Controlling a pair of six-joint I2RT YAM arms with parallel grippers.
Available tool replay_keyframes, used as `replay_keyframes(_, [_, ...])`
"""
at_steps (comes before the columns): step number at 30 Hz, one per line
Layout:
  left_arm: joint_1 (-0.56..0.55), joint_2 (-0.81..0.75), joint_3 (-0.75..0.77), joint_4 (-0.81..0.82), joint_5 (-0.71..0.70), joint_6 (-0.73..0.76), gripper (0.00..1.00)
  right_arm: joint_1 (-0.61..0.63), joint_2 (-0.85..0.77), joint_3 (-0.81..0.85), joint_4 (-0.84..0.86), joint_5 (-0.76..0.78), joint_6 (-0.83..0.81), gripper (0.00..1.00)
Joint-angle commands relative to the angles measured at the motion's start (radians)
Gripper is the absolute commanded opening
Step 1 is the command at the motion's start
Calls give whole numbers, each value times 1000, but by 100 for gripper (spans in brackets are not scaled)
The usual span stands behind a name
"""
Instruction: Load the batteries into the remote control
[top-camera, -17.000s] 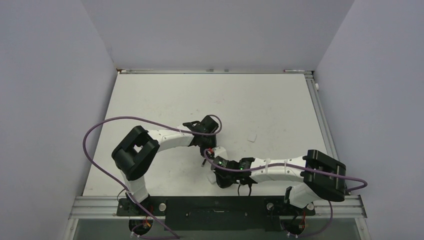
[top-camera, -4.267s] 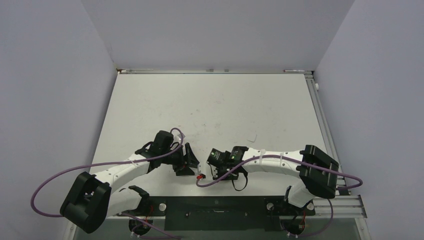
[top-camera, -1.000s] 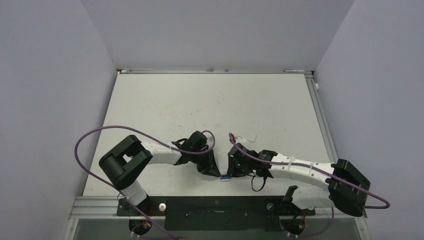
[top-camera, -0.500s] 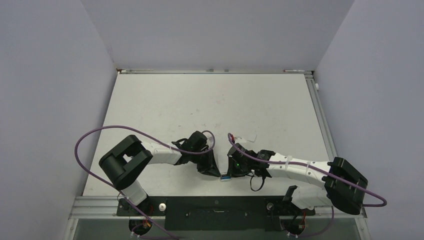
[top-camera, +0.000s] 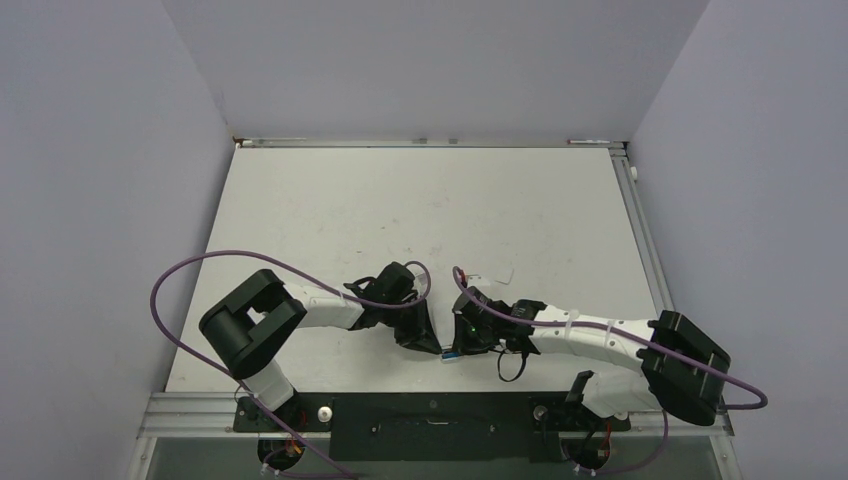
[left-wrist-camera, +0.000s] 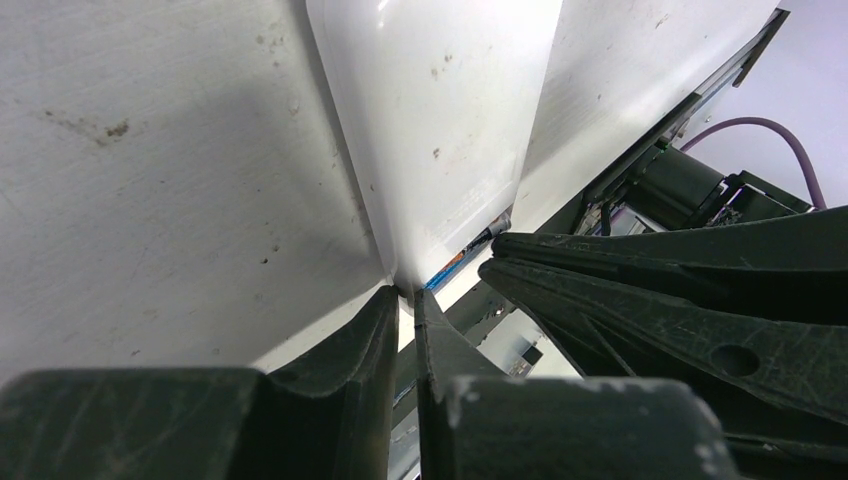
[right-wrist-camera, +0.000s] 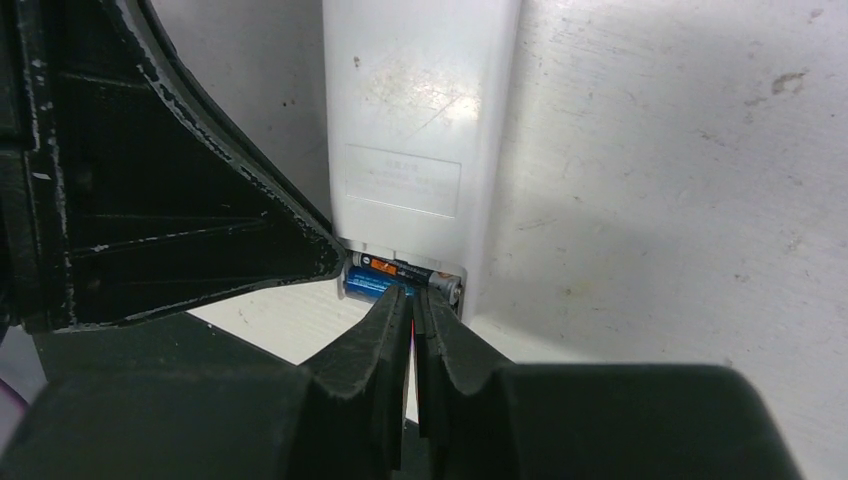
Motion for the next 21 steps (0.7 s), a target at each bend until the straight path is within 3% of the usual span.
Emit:
replay_keyframes(1, [-4,10,17,25,-5,2,6,-8,25,-9,31,16,2,9])
replay_keyframes(21, [-2,-2,17,7,-4,18,6,-9,139,5,-27,125,38,9])
